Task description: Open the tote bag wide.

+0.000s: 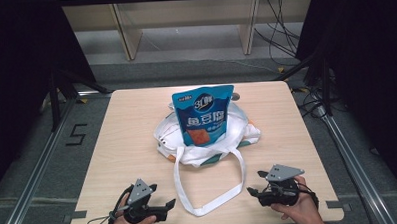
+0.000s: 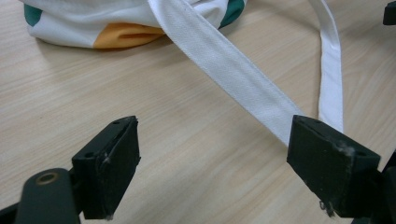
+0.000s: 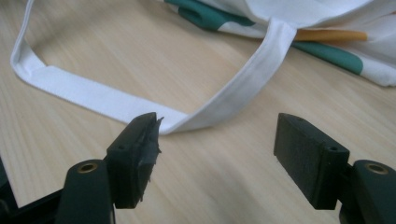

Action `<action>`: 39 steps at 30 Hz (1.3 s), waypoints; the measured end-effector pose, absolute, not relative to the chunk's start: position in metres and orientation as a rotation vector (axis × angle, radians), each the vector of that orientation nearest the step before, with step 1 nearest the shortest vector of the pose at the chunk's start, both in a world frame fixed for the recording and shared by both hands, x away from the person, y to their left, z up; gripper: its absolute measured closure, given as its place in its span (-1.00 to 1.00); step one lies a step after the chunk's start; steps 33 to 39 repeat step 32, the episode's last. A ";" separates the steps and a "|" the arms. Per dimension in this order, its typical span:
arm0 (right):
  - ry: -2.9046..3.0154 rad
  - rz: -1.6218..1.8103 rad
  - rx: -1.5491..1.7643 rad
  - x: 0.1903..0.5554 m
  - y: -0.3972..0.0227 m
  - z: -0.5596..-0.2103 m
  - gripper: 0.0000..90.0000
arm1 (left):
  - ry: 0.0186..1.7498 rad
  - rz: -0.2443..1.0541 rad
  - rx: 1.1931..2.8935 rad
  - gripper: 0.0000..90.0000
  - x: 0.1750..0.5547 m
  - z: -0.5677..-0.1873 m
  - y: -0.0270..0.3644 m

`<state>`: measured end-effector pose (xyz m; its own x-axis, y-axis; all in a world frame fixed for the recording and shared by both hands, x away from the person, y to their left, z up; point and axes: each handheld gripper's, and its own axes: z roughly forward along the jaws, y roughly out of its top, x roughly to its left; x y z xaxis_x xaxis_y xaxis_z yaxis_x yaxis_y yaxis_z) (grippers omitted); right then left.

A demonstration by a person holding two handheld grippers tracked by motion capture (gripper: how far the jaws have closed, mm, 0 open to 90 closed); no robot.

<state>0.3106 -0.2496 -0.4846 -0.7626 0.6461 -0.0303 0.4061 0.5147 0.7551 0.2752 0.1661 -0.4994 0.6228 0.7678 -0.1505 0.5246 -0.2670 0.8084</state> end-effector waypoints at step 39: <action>2.482 1.043 0.877 0.287 -0.263 -0.497 -0.30 | 0.989 0.361 1.997 -0.64 0.269 -0.504 0.164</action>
